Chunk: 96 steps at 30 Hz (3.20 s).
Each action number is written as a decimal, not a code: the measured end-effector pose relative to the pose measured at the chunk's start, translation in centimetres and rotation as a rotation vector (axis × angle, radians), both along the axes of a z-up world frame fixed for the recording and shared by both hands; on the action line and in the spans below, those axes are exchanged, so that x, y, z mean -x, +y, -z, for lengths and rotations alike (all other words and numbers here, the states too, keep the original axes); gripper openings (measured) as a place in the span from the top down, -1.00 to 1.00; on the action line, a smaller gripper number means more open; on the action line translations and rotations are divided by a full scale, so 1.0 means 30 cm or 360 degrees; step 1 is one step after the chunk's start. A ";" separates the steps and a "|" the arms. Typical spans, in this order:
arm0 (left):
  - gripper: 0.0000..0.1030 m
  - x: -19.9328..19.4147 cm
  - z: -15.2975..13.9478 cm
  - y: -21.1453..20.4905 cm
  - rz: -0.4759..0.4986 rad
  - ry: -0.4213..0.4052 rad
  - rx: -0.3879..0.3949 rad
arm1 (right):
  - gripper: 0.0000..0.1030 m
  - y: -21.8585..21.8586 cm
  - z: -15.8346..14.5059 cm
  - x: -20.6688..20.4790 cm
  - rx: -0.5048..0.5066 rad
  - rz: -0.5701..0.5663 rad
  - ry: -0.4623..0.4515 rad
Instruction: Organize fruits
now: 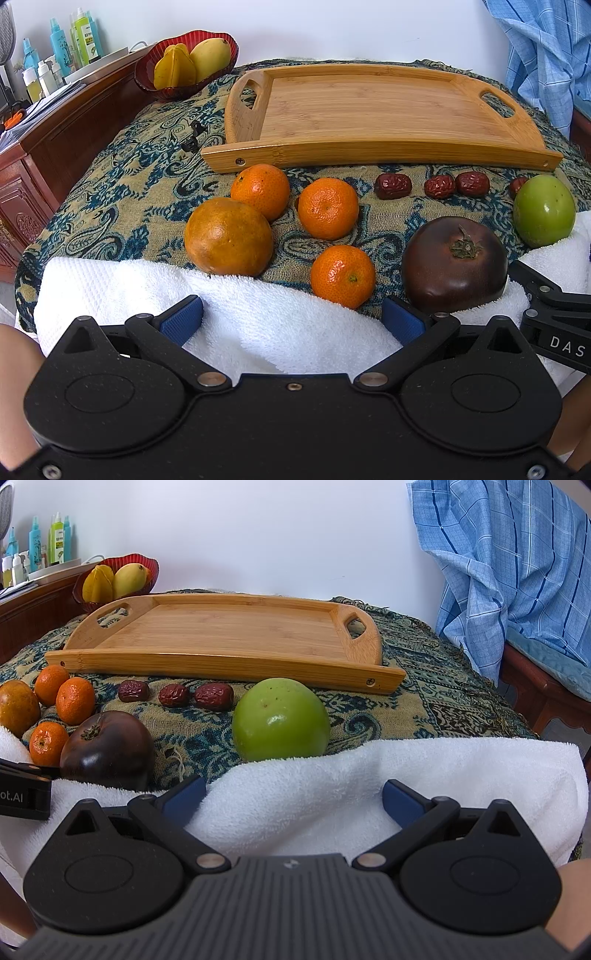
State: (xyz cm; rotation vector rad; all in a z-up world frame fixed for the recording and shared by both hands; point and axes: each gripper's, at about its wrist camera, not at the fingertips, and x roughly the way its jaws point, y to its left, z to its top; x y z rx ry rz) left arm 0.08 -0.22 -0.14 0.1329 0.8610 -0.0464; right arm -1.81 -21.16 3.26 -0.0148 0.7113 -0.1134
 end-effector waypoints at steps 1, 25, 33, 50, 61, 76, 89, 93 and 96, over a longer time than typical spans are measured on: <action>-1.00 0.000 0.000 0.000 0.0000 0.0000 0.0000 | -1.00 0.000 0.000 0.000 0.0000 0.0000 0.0000; -1.00 0.000 -0.001 0.000 0.0001 -0.0002 -0.0002 | -1.00 0.002 0.002 0.002 0.0002 0.0000 -0.0005; -1.00 0.000 -0.001 0.000 0.0000 -0.0002 -0.0003 | -1.00 0.003 0.000 0.007 0.0002 0.0002 -0.0002; -1.00 0.003 -0.009 0.002 0.0032 -0.0018 -0.0006 | -1.00 0.002 -0.005 0.001 0.0006 0.0006 -0.0012; -0.95 0.009 -0.031 0.023 0.0097 -0.0041 0.0029 | -1.00 0.004 -0.025 -0.013 0.0020 -0.0002 0.0040; -0.16 0.018 -0.123 0.185 0.0004 -0.0248 0.0266 | -0.69 0.009 -0.109 -0.005 0.0018 -0.0050 -0.0128; -0.12 -0.041 -0.061 0.198 0.0003 -0.0204 0.0269 | -0.20 0.020 -0.090 -0.041 0.0032 -0.0042 -0.0088; -0.04 -0.055 -0.043 0.202 0.0004 -0.0192 0.0299 | -0.20 0.022 -0.086 -0.050 0.0040 -0.0046 -0.0082; 0.02 -0.060 -0.037 0.204 -0.0001 -0.0196 0.0306 | -0.21 0.025 -0.076 -0.059 0.0053 -0.0049 -0.0064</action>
